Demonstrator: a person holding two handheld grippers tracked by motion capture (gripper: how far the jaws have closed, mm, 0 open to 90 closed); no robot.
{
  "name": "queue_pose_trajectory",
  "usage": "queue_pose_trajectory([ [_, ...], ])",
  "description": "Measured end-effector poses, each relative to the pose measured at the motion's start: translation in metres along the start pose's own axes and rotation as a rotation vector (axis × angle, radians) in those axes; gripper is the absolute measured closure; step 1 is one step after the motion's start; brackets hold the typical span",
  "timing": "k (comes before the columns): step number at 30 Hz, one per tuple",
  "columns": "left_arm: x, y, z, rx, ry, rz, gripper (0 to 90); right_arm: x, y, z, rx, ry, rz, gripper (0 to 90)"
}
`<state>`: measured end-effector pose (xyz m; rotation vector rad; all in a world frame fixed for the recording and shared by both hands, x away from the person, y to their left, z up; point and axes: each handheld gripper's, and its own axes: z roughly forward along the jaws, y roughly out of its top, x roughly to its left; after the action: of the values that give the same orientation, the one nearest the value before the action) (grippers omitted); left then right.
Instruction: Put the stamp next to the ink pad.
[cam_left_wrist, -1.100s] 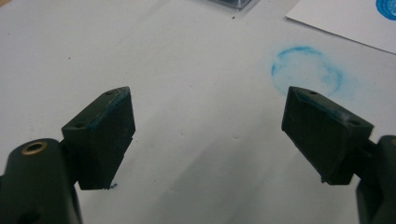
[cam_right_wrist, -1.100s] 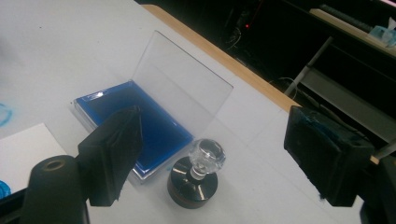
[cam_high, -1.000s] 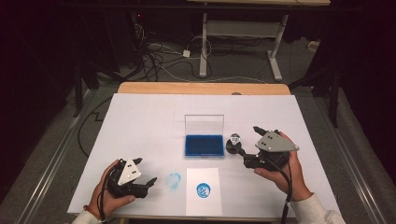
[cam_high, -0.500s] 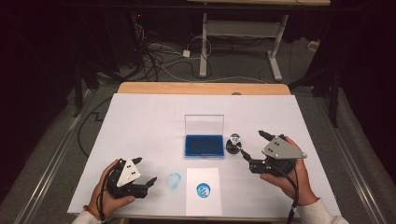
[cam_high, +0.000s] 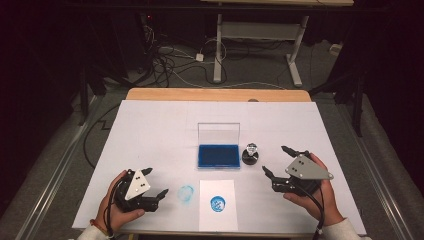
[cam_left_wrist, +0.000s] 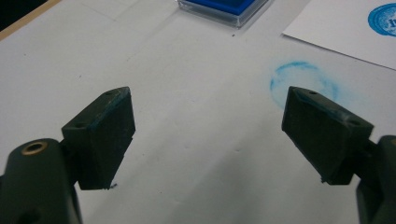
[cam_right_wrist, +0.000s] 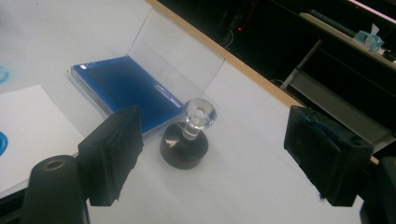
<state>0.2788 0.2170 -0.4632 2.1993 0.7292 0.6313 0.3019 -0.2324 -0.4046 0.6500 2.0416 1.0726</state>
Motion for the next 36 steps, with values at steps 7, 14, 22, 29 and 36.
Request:
queue_pose_trajectory([
  [7,-0.001,0.002,0.001,-0.006,0.001,0.011,16.0,0.002,-0.016,-0.007,-0.021,-0.01,0.003,17.2],
  [14,0.0,0.003,0.003,-0.007,-0.001,0.014,15.9,0.004,-0.035,-0.012,-0.002,-0.011,0.024,16.1],
  [22,0.0,0.004,0.003,-0.01,-0.002,0.013,16.0,0.002,-0.063,-0.014,0.039,-0.025,0.092,16.1],
  [29,0.0,0.004,0.003,-0.014,0.002,0.012,16.0,0.004,-0.079,-0.009,0.074,-0.021,0.118,16.6],
  [36,-0.002,0.004,0.001,-0.013,0.003,0.03,15.9,0.006,-0.078,-0.008,0.076,-0.01,0.098,16.7],
])
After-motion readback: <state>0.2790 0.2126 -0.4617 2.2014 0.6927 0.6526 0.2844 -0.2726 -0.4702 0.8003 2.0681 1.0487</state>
